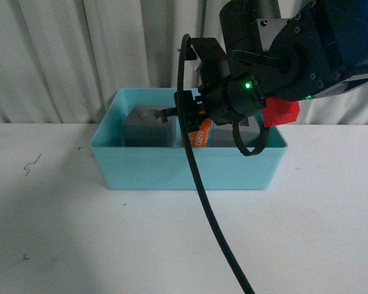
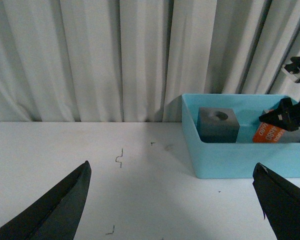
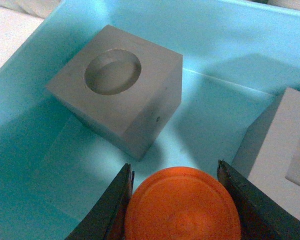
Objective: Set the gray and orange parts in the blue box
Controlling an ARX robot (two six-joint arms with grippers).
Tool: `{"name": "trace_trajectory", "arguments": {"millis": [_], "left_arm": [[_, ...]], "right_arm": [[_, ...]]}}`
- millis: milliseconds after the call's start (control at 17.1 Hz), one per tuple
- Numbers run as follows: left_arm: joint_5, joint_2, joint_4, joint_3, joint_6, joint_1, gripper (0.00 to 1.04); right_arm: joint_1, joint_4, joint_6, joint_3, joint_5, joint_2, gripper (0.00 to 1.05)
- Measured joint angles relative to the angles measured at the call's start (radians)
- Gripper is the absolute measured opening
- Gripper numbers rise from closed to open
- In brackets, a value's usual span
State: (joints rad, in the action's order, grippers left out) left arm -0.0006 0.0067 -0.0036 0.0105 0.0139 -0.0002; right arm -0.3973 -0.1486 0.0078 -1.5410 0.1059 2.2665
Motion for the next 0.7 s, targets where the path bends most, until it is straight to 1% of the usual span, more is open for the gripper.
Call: {"name": "trace_trajectory", "arguments": {"millis": [58,292,700], "left_arm": [[0.000,0.000,0.000,0.000,0.000,0.000,0.98],[0.000,0.000,0.000,0.000,0.000,0.000,0.98],[0.000,0.000,0.000,0.000,0.000,0.000,0.98]], "right_arm": [[-0.003,0.005,0.000,-0.038,-0.006,0.025,0.47],[-0.010,0.013,0.000,-0.083,-0.017,0.054,0.47],[-0.015,0.030,0.005,-0.119,-0.031,0.091,0.47]]}}
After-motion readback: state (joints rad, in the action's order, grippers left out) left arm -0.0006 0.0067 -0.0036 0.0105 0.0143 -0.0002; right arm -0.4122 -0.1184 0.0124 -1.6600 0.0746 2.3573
